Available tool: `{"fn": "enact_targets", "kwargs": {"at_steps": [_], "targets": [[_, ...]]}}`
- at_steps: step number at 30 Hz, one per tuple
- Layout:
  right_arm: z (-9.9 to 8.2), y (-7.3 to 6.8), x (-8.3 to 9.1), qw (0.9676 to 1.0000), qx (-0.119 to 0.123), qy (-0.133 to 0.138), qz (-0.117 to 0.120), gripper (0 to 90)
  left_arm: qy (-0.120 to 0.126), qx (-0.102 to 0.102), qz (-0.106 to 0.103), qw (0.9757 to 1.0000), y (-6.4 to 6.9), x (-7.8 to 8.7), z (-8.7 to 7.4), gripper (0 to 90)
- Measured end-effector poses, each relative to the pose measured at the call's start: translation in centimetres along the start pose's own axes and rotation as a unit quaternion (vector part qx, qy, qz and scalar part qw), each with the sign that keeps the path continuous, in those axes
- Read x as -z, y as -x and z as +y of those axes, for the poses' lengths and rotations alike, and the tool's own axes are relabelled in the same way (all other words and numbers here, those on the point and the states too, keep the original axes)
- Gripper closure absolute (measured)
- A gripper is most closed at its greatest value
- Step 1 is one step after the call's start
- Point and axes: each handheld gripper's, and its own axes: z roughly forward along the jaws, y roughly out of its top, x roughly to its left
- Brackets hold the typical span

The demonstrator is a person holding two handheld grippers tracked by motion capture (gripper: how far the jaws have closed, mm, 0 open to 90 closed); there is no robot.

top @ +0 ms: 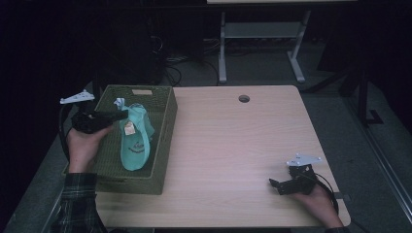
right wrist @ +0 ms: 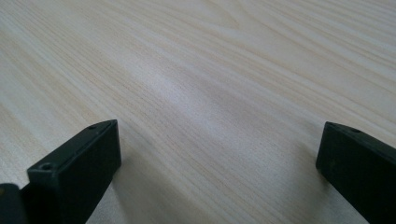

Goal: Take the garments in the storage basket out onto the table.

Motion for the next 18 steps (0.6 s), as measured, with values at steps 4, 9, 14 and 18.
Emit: {"fn": "enact_targets", "kwargs": {"at_steps": [4,9,14,18], "targets": [[0.0,0.0,0.0,1.0000,0.000,0.000,0.000,0.0,0.005,-0.007,-0.005,0.9999,0.3,0.1,0.6,86.4],[0.0,0.0,0.0,1.0000,0.000,0.000,0.000,0.0,0.011,-0.014,-0.010,0.9998,0.7,0.3,1.6,86.4],[0.0,0.0,0.0,1.0000,0.000,0.000,0.000,0.0,0.017,-0.023,-0.016,0.9995,1.2,0.6,2.8,86.4],[0.0,0.0,0.0,1.0000,0.000,0.000,0.000,0.0,0.025,-0.034,-0.023,0.9989,1.9,0.9,4.0,86.4]]}}
